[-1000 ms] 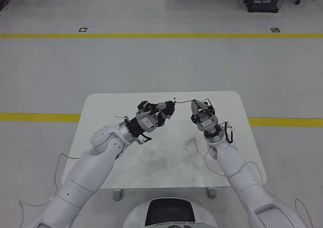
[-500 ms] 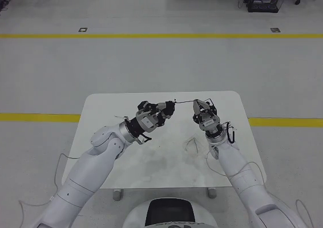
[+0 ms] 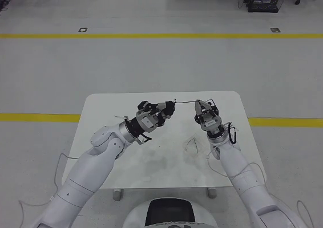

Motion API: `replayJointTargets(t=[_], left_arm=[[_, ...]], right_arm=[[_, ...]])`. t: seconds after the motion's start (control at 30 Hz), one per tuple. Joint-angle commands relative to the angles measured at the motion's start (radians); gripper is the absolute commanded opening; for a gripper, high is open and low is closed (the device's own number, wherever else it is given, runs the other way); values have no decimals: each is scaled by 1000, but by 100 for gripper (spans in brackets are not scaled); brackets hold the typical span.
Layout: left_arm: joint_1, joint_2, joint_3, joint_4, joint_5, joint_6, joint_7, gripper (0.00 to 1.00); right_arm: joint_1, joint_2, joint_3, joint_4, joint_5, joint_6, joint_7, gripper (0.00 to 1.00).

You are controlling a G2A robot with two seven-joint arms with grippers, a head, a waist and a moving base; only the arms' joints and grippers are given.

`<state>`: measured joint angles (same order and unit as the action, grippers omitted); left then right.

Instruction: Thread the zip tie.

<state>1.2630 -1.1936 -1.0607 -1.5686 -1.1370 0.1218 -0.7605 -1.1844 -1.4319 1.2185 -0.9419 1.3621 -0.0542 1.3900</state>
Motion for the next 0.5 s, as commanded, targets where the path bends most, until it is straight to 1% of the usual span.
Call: replayJointTargets(t=[0.0, 0.17, 0.33, 0.47], left_arm=[[0, 0, 0, 0, 0, 0, 0, 0], [0, 0, 0, 0, 0, 0, 0, 0], [0, 0, 0, 0, 0, 0, 0, 0], [0, 0, 0, 0, 0, 0, 0, 0]], right_arm=[[-2, 1, 1, -1, -1, 0, 0, 0], [-6, 4, -4, 13, -24, 7, 0, 0], [-3, 6, -25, 54, -88, 5, 0, 0], [11, 10, -42, 93, -162, -10, 0, 0]])
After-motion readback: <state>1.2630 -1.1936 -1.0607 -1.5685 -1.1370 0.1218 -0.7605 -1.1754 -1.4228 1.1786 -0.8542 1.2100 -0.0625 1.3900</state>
